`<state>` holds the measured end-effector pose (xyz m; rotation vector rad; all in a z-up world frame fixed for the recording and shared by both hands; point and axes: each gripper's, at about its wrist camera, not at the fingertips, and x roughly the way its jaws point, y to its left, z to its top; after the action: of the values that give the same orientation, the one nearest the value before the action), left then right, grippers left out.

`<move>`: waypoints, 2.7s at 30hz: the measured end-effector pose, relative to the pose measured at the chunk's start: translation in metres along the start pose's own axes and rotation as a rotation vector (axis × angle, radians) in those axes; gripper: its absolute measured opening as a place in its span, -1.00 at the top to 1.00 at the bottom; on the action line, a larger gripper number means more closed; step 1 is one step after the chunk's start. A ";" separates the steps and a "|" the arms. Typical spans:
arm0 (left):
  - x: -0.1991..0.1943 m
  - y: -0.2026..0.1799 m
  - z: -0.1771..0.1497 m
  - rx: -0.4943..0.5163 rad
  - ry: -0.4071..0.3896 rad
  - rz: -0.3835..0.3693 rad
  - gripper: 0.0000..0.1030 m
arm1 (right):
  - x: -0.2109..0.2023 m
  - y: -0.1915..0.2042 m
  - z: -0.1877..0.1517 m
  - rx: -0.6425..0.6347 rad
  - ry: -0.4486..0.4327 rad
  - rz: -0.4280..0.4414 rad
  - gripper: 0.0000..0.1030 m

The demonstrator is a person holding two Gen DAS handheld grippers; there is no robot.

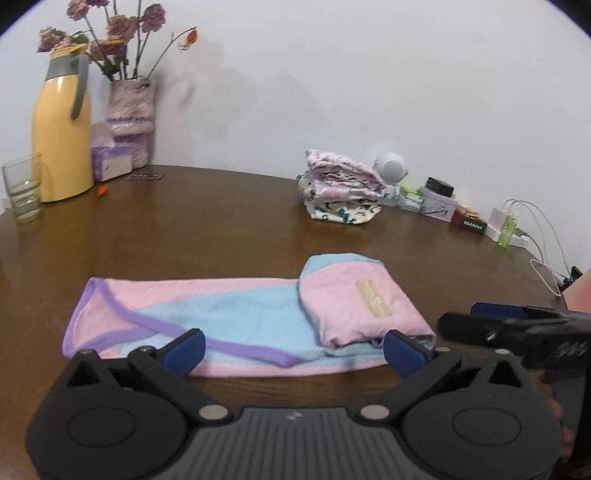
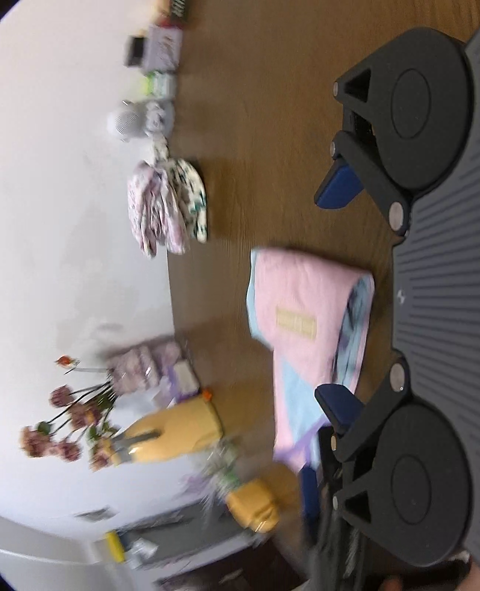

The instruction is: Fold clothes

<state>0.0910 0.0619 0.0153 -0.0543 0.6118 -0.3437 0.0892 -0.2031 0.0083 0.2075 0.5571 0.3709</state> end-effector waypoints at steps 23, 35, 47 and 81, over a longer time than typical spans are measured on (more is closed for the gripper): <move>0.068 -0.030 0.015 0.173 0.056 -0.045 0.68 | 0.005 -0.032 -0.008 0.178 0.020 0.024 -0.99; 0.071 -0.017 0.014 0.139 0.077 -0.081 0.67 | 0.053 -0.056 0.026 0.194 0.116 0.149 -0.49; 0.068 -0.011 0.014 0.096 0.076 -0.117 0.66 | 0.085 -0.057 0.024 0.271 0.189 0.216 0.15; 0.087 -0.054 0.041 0.214 0.093 -0.358 0.22 | 0.055 -0.007 0.105 -0.095 0.362 -0.216 0.68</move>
<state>0.1646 -0.0204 0.0087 0.0593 0.6537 -0.7601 0.1927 -0.1972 0.0673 -0.0138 0.9082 0.2242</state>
